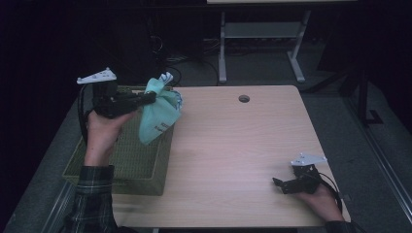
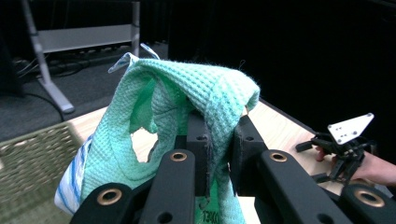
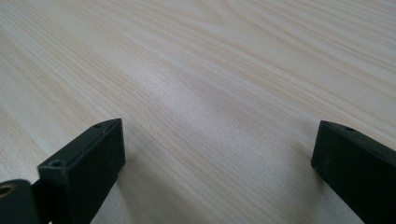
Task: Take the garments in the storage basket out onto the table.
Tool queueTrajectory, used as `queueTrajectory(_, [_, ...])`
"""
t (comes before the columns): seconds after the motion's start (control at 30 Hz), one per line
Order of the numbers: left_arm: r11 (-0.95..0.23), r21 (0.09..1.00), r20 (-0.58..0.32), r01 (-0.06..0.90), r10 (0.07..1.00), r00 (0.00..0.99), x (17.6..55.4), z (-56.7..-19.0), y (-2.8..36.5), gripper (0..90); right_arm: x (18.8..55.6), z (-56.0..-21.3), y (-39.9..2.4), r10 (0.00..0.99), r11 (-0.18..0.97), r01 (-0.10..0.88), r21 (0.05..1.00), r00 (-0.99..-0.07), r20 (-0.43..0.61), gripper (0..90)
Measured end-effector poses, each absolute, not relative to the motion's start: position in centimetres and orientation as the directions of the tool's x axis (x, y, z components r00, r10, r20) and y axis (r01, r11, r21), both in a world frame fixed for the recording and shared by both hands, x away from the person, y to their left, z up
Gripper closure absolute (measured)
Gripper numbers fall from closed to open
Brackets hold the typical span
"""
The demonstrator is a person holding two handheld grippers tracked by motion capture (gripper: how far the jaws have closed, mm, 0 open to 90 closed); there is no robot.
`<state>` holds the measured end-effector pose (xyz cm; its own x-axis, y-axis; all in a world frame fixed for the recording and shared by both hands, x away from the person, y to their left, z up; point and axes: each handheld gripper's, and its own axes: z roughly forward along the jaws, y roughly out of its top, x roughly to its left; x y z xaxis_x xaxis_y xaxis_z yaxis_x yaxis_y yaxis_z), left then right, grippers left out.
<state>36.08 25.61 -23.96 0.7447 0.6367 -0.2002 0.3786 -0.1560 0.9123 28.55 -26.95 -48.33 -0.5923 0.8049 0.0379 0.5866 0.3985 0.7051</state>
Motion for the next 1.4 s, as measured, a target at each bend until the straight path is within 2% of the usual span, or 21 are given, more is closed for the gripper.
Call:
queueTrajectory(0.7, [-0.208, 0.910, -0.199, 0.358, 0.538, 0.819, 36.8, -24.5, 19.4, 80.0, 28.5, -48.3, -27.0, 0.805, 0.399, 0.587, 0.705, -0.592, 0.038, 2.3])
queueTrajectory(1.4, [-0.272, 0.889, -0.213, 0.367, 0.465, 0.860, 37.0, -28.1, 13.2, 80.0, 28.5, -48.3, -26.9, 0.806, 0.396, 0.588, 0.705, -0.591, 0.040, 2.3])
